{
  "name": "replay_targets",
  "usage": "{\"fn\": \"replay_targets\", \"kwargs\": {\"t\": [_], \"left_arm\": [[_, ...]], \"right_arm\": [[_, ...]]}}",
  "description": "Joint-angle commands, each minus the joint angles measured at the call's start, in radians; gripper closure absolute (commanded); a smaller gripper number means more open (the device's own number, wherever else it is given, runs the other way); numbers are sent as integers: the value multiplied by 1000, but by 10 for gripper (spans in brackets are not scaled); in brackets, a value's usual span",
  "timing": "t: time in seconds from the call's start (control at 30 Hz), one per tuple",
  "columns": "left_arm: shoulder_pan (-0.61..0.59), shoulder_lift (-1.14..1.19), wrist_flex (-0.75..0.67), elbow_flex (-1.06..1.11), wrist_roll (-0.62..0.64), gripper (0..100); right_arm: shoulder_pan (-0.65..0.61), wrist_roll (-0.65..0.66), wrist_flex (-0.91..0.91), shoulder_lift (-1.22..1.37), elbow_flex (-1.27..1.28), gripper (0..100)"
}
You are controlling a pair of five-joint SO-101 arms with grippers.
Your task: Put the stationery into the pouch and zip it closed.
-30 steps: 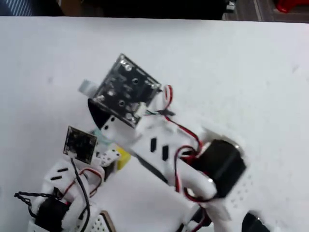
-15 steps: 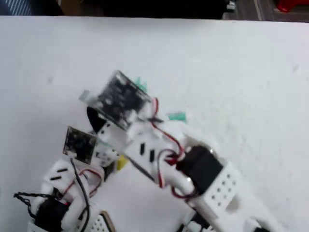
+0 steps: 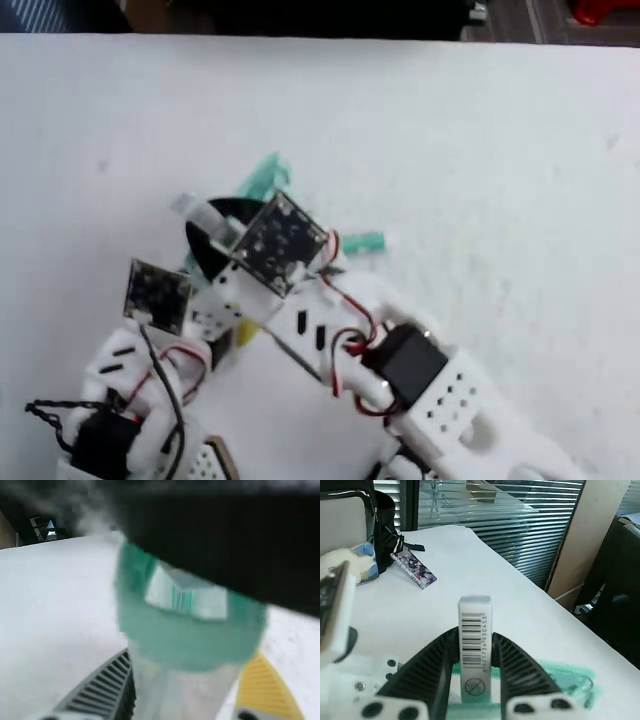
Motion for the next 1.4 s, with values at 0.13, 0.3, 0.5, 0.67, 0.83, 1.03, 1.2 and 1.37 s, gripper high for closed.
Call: {"fn": "replay_targets", "kwargs": {"t": [0.13,0.3,0.5,0.67,0.83,1.03,1.2,1.37], "left_arm": [[-18,-1,-31,-17,-2,701],[-18,-1,-31,-17,-2,701],[-18,-1,-31,-17,-2,702],[-18,-1,-31,-17,-2,702],[-18,-1,-31,-17,-2,702],[-18,-1,-31,-17,-2,702],[-18,-1,-31,-17,-2,702],[-19,-1,-31,-17,-2,702]], "right_arm": [[22,-8,128,-7,-66,711],[-21,0,222,-7,-195,748],[-22,2,245,-5,-249,772],[-24,2,237,4,-250,773],[-24,2,237,42,-252,823],[-19,-6,231,36,-310,963],[-18,-8,248,-12,-302,982],[-18,-8,231,-16,-184,982]]}}
